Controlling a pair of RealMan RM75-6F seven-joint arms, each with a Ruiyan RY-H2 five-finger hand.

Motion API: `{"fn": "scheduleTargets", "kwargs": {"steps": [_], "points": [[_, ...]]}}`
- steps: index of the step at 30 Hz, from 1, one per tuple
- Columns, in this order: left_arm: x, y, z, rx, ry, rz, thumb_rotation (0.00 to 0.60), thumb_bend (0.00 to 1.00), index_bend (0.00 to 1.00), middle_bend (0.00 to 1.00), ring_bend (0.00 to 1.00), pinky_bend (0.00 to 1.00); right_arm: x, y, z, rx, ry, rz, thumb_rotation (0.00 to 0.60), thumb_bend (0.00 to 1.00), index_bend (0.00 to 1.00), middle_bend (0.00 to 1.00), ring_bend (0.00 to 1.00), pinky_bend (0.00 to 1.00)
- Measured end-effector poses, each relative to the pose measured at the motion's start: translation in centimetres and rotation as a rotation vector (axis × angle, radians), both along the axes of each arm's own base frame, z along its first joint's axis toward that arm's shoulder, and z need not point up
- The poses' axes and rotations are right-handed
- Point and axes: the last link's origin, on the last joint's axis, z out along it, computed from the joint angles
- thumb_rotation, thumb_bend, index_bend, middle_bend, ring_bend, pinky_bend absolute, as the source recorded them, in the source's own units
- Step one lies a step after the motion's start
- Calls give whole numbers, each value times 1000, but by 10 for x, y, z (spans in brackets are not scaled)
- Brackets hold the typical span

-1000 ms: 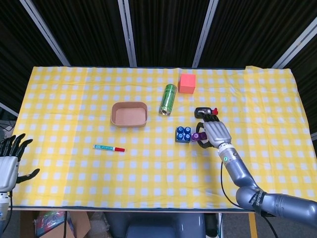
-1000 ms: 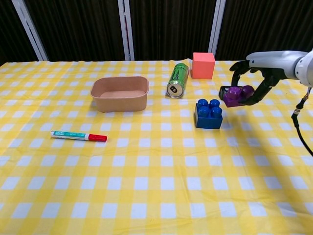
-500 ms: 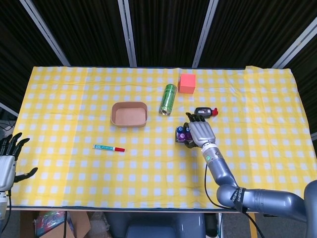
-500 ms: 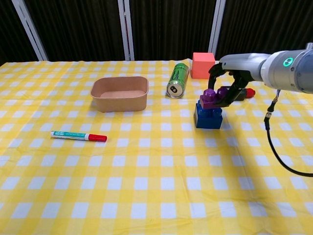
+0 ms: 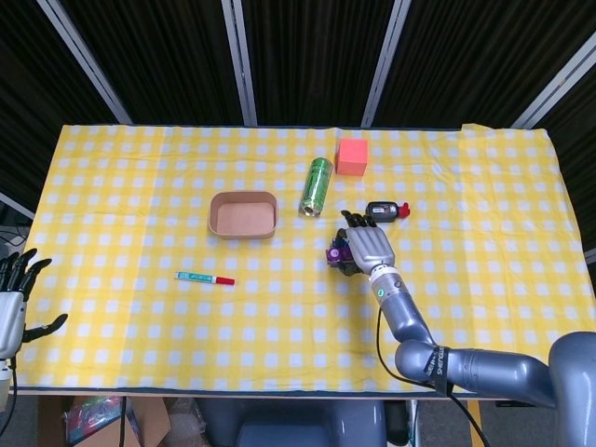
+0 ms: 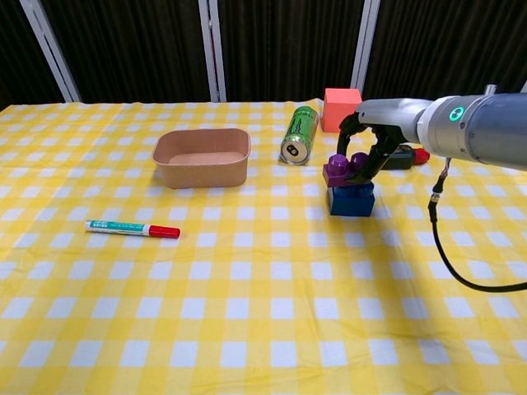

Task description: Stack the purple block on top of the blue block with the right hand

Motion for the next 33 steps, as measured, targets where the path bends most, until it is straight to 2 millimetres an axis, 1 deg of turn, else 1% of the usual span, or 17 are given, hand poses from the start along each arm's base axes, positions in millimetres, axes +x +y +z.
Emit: {"fn": "scheduleTargets", "kwargs": {"steps": [6,19,33], "points": [[0,0,0,5,5,5,600,120,172,46,0,52,-3,-1,-1,4,-16,1,600,476,515,0,0,0],[-1,1,0,12,16,15,600,121,172,46,0,52,-23,-7,1,8,-35,-26,600,477,515,0,0,0],[-2,1,1,15,14,21,600,120,172,46,0,52,-29,-9,-2,12,-39,-29,600,478,516,0,0,0]]}}
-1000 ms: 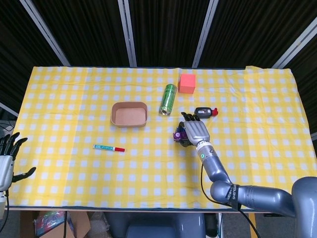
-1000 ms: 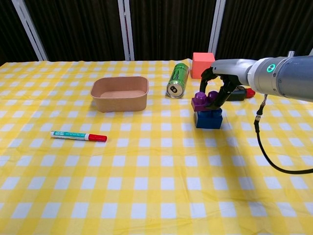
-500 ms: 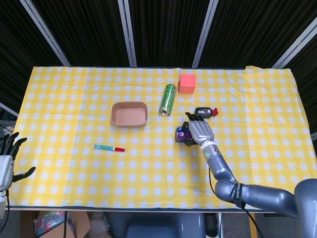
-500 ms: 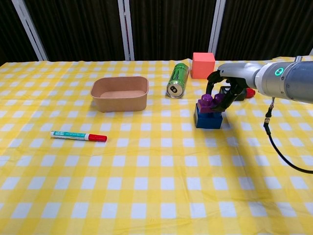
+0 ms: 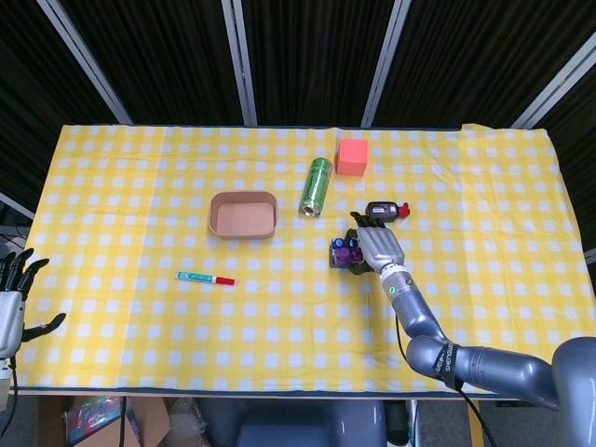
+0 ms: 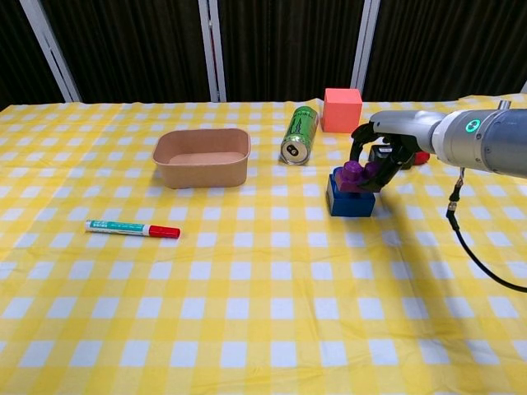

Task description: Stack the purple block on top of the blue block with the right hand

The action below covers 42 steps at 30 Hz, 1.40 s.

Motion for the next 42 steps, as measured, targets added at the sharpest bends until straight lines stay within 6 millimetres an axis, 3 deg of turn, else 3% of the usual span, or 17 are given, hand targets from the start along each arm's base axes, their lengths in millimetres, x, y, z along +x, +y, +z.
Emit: {"fn": "scheduleTargets", "kwargs": {"steps": [42], "points": [[0,0,1,1,-5,-1,600,121,173,47,0,52,-19,3,-19,30,13,-15,600,482,521,0,0,0]]}}
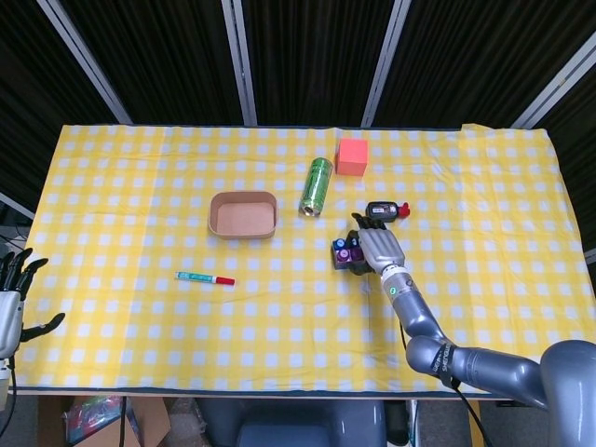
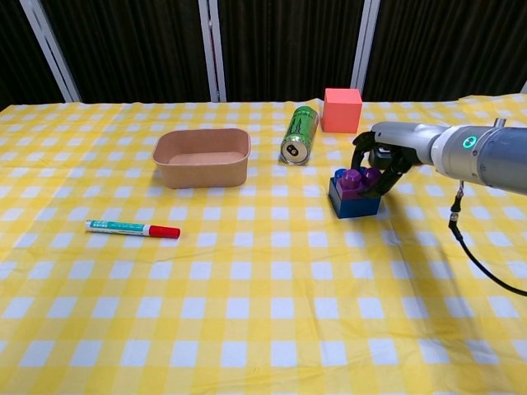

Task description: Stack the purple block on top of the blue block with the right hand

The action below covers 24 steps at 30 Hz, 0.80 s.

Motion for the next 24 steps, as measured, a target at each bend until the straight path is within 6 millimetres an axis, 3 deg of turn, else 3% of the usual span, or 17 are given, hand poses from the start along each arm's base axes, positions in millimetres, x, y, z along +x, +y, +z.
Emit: {"fn": "scheduleTargets", "kwargs": {"steps": [20,24], "points": [[1,-1,0,3,2,-3,600,121,174,47,0,52,-12,2,-2,22,12,-15,600,496,521,0,0,0],[2,0,0,2,0,-5,600,121,174,47,0,52,-8,3,-1,32,8,-2,600,532,444,0,0,0]]}}
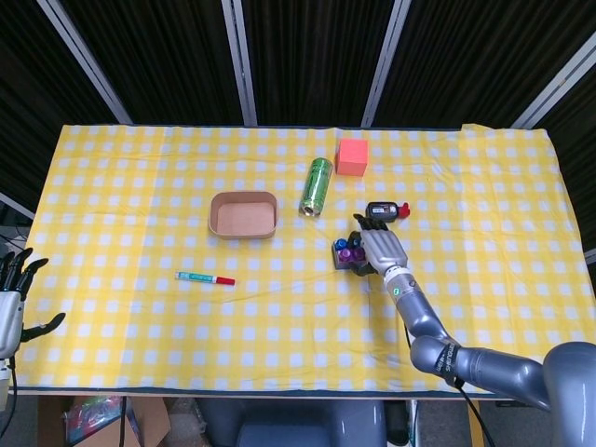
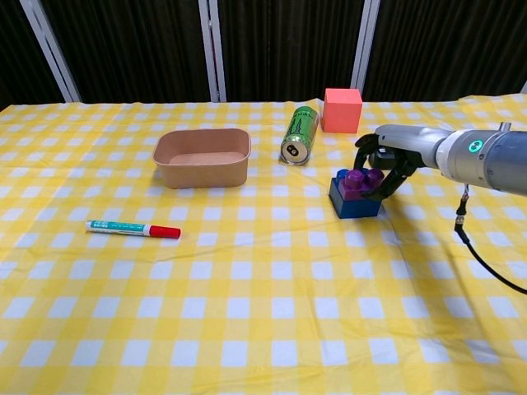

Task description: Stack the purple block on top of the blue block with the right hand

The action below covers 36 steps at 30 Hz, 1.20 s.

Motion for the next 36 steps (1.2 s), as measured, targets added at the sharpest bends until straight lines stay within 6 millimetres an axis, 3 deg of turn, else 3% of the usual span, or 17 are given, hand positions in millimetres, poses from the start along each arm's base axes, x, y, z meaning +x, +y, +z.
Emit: {"fn": "scheduleTargets", "kwargs": {"steps": [7,11,21,24,29,34,36], "points": [[0,0,0,-2,-2,1,600,121,174,47,0,52,11,4,9,16,-19,37,600,598,203,0,0,0],[0,0,0,-1,-2,1,600,121,174,47,0,52,15,6,15,22,-23,48,600,630,12,0,0,0],[0,0,0,-5,-1,2,600,121,174,47,0,52,27,13,32,29,-50,88,600,642,0,0,0,0],[0,0,-1,-10,1,3,600,121,174,48,0,52,33,16,49,-8,-70,112,600,642,0,0,0,0],[1,-1,0,-7,-1,-5,600,121,174,48,0,52,32,21,104,-115,-113,133,600,642,0,0,0,0],[1,-1,0,-6,-3,-3,600,121,174,47,0,52,14,44,150,-178,-108,121,600,640,0,0,0,0],[1,-1,0,-8,-4,-4,600,121,174,48,0,52,3,57,159,-184,-86,110,600,566,0,0,0,0]]}}
